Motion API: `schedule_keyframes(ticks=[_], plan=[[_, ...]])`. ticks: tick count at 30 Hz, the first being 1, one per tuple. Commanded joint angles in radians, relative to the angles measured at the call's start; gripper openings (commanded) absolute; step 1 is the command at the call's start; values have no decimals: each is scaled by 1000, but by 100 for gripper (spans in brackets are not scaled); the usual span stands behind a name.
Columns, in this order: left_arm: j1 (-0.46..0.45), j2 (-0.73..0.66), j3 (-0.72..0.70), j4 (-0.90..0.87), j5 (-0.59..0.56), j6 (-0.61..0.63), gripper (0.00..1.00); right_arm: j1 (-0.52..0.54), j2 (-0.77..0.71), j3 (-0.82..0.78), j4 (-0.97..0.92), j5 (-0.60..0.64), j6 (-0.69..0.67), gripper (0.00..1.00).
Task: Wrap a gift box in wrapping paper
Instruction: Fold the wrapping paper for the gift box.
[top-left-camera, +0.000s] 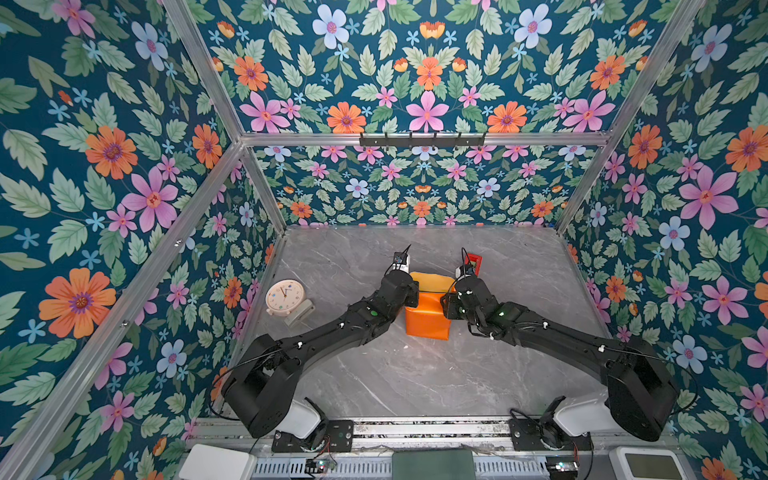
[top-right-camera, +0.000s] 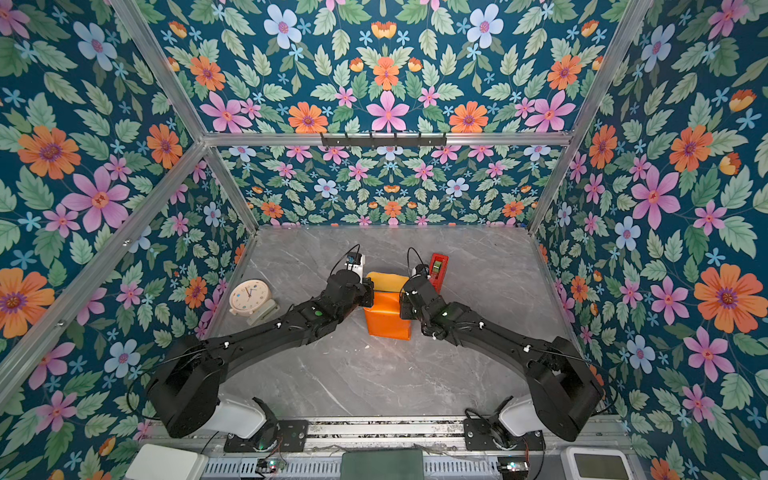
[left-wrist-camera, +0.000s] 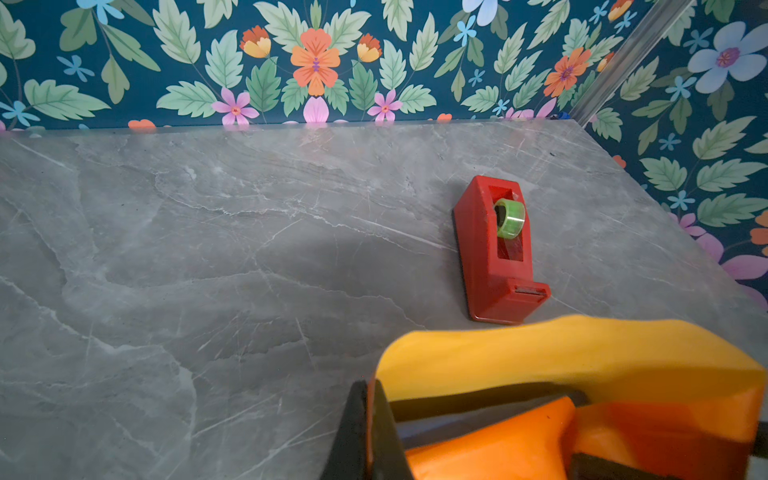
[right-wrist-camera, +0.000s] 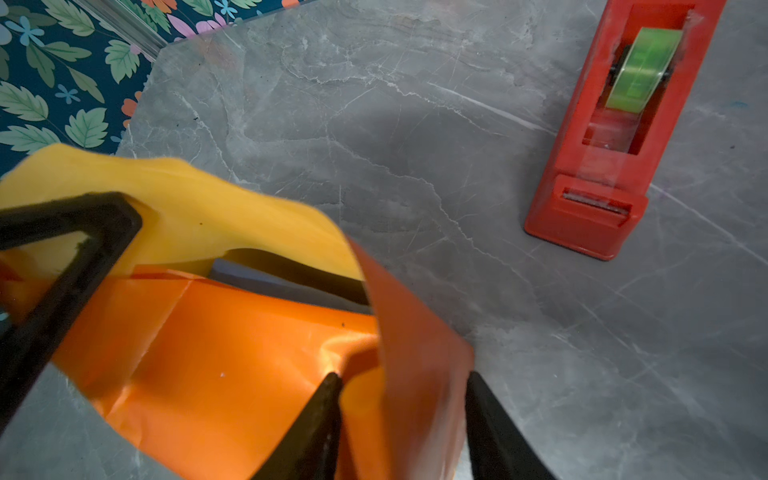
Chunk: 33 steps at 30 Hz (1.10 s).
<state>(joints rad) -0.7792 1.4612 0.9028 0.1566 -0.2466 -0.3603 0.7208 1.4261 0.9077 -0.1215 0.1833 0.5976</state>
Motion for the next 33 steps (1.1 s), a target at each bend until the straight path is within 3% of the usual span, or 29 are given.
schedule_keyframes(ticks=[1,5,8,17,24,33], plan=[[2,-48,-39,4,17,-6,45,0,-6,5,-66,6,-20,49],[27,-126,-124,37,152,-45,73,1,-4,12,-70,1,-24,49],[30,-126,-148,49,208,-51,82,0,-7,15,-71,1,-28,50],[37,-42,-113,37,154,-38,77,0,-27,44,-96,-7,-56,52],[40,-20,-141,32,142,-33,75,-6,-127,83,-171,-90,-111,58],[40,-19,-156,37,147,-31,74,-185,-262,15,-270,-329,-109,59]])
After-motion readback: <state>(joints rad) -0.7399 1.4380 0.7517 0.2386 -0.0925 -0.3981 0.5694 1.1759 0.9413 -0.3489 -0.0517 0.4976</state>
